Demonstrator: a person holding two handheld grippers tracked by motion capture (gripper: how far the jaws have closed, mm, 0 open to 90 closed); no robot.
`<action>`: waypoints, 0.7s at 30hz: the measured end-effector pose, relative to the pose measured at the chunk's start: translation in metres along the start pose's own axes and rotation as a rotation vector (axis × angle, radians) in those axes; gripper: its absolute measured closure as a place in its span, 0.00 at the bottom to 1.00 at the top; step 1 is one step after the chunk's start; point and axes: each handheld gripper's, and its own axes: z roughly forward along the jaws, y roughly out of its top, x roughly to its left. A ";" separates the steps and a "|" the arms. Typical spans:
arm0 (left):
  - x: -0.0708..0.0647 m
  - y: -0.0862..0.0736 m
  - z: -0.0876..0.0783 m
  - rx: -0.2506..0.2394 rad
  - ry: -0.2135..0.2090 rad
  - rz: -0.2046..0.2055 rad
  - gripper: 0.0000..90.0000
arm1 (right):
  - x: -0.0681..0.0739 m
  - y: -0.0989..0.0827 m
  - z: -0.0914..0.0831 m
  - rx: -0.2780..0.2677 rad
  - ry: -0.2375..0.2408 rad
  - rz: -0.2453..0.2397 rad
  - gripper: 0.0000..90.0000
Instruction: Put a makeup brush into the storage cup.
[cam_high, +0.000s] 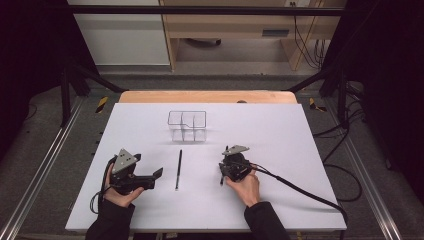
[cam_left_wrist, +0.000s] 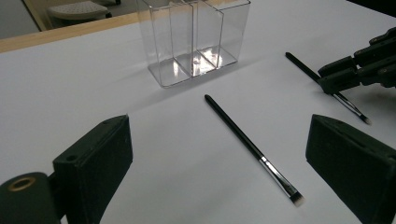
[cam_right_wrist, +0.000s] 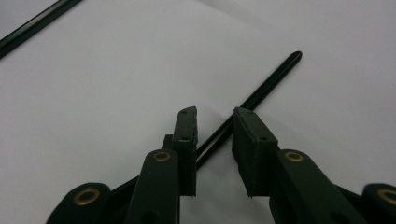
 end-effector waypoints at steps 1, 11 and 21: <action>0.000 0.000 0.000 0.000 0.000 0.000 0.07 | 0.000 0.000 0.000 0.002 0.000 0.000 0.80; -0.001 0.000 0.002 0.008 0.001 0.003 0.07 | -0.002 0.001 -0.003 0.026 -0.006 -0.001 0.83; -0.002 -0.001 0.002 0.015 -0.001 0.007 0.07 | -0.008 0.003 -0.009 0.070 -0.021 0.007 0.89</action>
